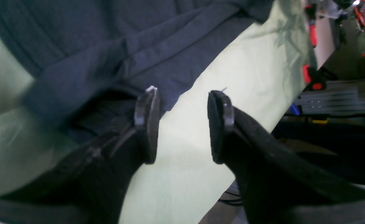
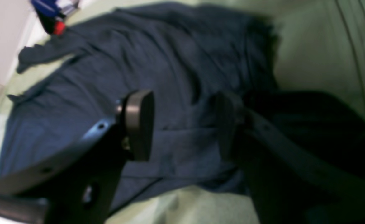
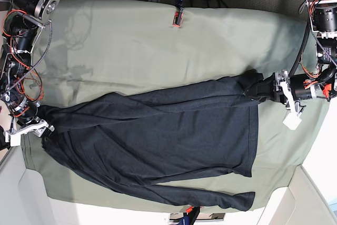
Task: Fold the T-shirt properly
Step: 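Pull the shirt with both grippers toward the hem, sliding it along the cloth, then lift the shirt edge with both grippers and fold it over toward the collar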
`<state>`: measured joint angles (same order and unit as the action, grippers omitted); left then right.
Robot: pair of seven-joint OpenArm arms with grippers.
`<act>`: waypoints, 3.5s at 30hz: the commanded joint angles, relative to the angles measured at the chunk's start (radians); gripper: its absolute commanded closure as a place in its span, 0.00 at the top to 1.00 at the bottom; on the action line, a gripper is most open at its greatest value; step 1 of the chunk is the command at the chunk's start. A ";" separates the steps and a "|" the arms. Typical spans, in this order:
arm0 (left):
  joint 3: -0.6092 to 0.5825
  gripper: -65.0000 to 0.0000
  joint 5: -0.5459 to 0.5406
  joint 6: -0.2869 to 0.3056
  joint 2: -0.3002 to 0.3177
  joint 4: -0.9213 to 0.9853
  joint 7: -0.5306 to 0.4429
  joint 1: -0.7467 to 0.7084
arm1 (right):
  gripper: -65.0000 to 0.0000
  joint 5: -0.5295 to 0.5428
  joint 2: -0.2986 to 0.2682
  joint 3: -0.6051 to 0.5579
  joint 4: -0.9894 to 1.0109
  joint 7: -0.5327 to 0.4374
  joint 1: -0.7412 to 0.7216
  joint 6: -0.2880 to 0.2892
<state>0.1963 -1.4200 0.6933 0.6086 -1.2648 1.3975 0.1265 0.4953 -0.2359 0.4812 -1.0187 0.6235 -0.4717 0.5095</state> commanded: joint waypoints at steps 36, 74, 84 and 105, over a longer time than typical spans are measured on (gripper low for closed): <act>0.257 0.43 0.162 0.005 -0.189 -0.056 -0.252 -0.237 | 0.49 -0.017 -0.029 0.132 0.010 -0.111 0.113 -0.087; 0.256 0.43 0.575 -0.106 -0.240 0.128 -0.477 -0.024 | 0.49 -0.084 0.057 0.041 0.011 -0.113 0.081 -0.146; 0.256 0.05 0.596 -0.024 -0.243 0.178 -0.511 0.045 | 0.18 -0.084 0.056 0.041 0.011 -0.144 0.081 -0.141; 0.257 0.00 0.484 0.005 0.063 0.033 -0.332 -0.019 | 0.00 0.123 -0.047 0.030 -0.282 0.166 0.145 0.033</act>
<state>0.4454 -0.9318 0.6899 0.6388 -1.2156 1.0813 0.0914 0.6022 -0.2611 0.5076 -1.2789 0.8230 -0.3042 0.5362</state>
